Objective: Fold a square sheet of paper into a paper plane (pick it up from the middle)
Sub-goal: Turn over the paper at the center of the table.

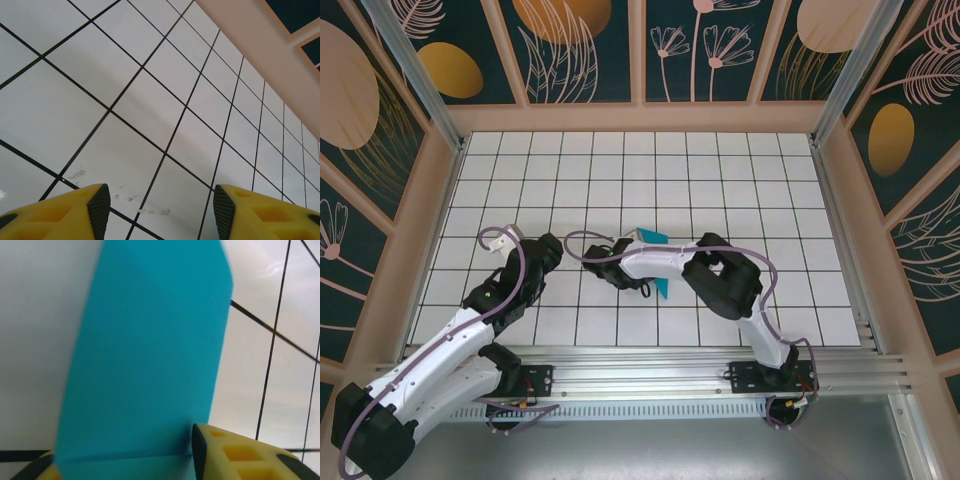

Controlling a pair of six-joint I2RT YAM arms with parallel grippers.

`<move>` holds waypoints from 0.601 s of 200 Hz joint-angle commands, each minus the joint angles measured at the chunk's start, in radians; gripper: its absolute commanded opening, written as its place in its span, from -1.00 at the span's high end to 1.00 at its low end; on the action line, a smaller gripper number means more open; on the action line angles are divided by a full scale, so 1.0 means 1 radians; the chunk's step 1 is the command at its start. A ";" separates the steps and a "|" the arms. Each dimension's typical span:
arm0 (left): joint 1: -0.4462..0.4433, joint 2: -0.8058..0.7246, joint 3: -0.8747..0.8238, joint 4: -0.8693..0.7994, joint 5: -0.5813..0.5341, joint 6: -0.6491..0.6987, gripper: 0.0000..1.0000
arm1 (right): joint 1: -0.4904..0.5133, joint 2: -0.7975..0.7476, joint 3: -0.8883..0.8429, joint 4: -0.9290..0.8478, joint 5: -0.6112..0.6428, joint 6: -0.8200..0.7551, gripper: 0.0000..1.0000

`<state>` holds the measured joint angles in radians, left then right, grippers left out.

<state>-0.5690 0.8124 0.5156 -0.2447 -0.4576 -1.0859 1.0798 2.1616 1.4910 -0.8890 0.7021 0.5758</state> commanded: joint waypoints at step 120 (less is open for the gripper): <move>0.004 0.319 0.053 0.271 0.401 0.147 -0.33 | -0.277 -0.755 -0.689 0.895 -0.819 0.080 0.15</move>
<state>-0.5682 1.0515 0.5247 -0.0967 -0.2394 -0.9974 0.9333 1.4944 0.9825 -0.2562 0.1608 0.5827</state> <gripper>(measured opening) 0.664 0.487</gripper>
